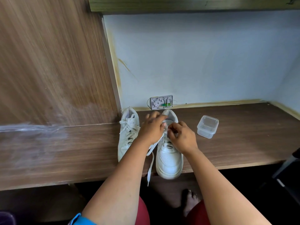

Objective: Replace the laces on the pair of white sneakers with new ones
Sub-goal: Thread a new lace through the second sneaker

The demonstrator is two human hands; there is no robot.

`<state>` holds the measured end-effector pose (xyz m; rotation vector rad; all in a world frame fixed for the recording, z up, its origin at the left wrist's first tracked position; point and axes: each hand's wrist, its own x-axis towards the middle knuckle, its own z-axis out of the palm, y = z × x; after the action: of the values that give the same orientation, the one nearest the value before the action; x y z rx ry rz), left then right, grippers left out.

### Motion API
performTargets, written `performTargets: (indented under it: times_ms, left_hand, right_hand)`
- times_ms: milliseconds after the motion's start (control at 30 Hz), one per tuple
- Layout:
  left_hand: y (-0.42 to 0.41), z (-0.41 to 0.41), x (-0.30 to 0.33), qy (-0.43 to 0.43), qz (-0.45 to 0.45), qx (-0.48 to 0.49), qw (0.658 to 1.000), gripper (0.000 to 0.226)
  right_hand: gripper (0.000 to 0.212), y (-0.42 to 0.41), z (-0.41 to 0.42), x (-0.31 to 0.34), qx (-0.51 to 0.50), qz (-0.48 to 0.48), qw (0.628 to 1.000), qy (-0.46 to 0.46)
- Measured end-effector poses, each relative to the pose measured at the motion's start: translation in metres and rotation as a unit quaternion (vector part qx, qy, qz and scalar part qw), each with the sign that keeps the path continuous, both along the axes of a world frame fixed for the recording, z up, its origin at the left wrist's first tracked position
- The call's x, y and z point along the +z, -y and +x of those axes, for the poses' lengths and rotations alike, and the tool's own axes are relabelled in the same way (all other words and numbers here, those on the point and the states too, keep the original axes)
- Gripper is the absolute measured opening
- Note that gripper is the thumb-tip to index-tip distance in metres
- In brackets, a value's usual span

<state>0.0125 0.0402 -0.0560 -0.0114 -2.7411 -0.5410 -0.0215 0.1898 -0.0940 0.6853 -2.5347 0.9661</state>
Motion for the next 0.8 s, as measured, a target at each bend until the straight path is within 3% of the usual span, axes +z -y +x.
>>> performTargets:
  times_ms: [200,333,467,633,800]
  left_hand:
    - [0.001,-0.006,0.0,0.041,0.112,-0.073,0.99,0.017]
    - [0.008,-0.004,0.0,0.066,0.245,-0.069,0.965,0.013]
    - [0.007,-0.002,-0.003,0.066,0.302,-0.063,0.949,0.019]
    - [0.011,0.004,-0.003,0.084,0.304,-0.016,0.949,0.031]
    - [0.005,0.006,-0.004,0.029,0.201,-0.05,0.978,0.02]
  right_hand:
    - [0.012,-0.005,-0.005,0.003,0.044,-0.026,0.998,0.024]
    - [0.007,-0.01,-0.009,0.011,0.024,-0.132,0.989,0.054]
    - [0.01,-0.011,-0.009,0.012,0.074,-0.1,0.989,0.086]
    - [0.013,-0.005,-0.007,0.006,0.074,-0.089,0.989,0.09]
    - [0.021,-0.003,-0.007,0.003,0.066,-0.031,0.995,0.072]
